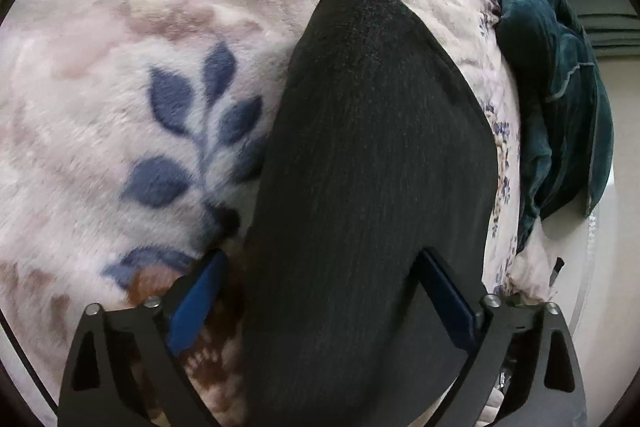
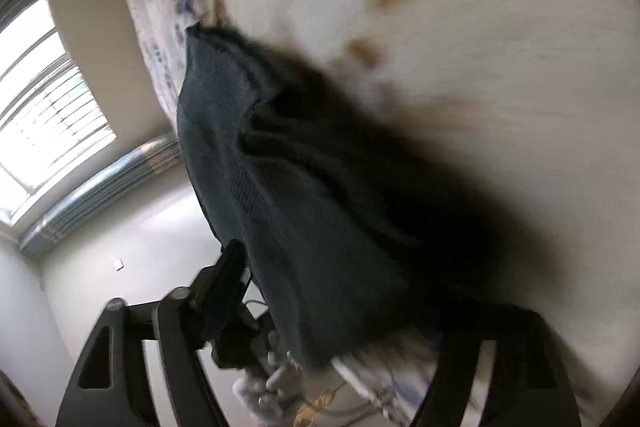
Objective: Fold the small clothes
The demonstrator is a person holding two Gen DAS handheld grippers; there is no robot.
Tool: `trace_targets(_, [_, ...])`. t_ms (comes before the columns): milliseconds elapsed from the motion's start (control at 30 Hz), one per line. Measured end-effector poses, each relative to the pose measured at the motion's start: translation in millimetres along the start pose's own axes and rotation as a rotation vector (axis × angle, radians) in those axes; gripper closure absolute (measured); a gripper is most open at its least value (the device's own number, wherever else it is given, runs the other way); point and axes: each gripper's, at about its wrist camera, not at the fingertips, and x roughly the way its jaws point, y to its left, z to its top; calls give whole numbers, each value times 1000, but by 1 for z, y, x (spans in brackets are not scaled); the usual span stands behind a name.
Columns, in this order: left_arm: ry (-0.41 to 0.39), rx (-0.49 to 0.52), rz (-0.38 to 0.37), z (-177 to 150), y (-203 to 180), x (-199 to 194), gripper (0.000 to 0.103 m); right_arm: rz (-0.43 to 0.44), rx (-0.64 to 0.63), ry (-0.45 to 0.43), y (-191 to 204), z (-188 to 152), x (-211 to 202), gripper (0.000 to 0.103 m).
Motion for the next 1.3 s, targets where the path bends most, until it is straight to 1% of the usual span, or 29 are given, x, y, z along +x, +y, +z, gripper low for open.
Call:
trace_targets(33, [-2, 5, -8, 2, -1, 1, 2, 14, -13, -19, 5, -2, 2, 0])
trace_targets(67, [-3, 10, -11, 3, -2, 3, 1, 30, -30, -37, 14, -5, 7, 0])
trace_targets(167, [-9, 9, -12, 6, -3, 5, 0, 68, -47, -29, 26, -8, 24, 0])
trace_targets(267, [-20, 21, -13, 8, -9, 7, 0, 58, -43, -38, 33, -4, 39, 0])
trace_targets(333, [-50, 39, -40, 8, -14, 4, 1, 47, -51, -45, 32, -1, 35, 0])
trace_targets(367, [-75, 53, -66, 7, -19, 2, 12, 34, -54, -50, 34, -1, 35, 0])
trace_targets(400, [-93, 73, -64, 6, -25, -1, 40, 19, -67, -56, 38, -3, 35, 10])
trace_targets(433, [-96, 85, -62, 7, -29, -2, 61, -4, -75, -60, 41, -4, 37, 40])
trace_targets(467, [-96, 86, -77, 8, -31, -5, 72, -47, -83, -64, 42, -6, 38, 55])
trace_targets(500, [-101, 82, -82, 9, -33, -6, 74, -69, -86, -71, 41, -6, 40, 68])
trace_targets(533, [-101, 91, -89, 9, -38, -11, 75, -62, -82, -81, 39, -6, 39, 72])
trace_targets(600, [-97, 104, -103, 11, -43, -18, 77, -66, -95, -97, 45, -11, 34, 75])
trace_targets(667, [-95, 107, -131, 16, -48, -27, 79, -72, -131, -114, 62, -18, 28, 76])
trace_targets(800, [-111, 136, -175, 39, -70, -43, 82, -53, -188, -128, 96, -27, 16, 78])
trace_targets(867, [-120, 151, -208, 60, -86, -50, 82, -39, -215, -141, 119, -27, 11, 78])
trace_targets(967, [-133, 202, -225, 91, -109, -55, 82, -7, -254, -171, 156, -19, 4, 78])
trace_targets(1033, [-141, 231, -245, 124, -127, -54, 82, 14, -290, -200, 185, -8, 2, 78])
trace_targets(1100, [-140, 253, -252, 150, -138, -49, 82, 34, -312, -233, 213, 9, 5, 78])
trace_targets(1167, [-129, 275, -260, 189, -152, -35, 82, 44, -326, -261, 231, 26, 9, 78])
trace_targets(1200, [-122, 277, -258, 201, -156, -29, 82, 49, -333, -280, 243, 42, 16, 78])
trace_targets(1233, [-114, 274, -251, 220, -161, -19, 82, 46, -341, -292, 250, 52, 22, 78])
trace_targets(1300, [-100, 289, -230, 254, -169, 4, 82, 43, -347, -318, 263, 83, 38, 78])
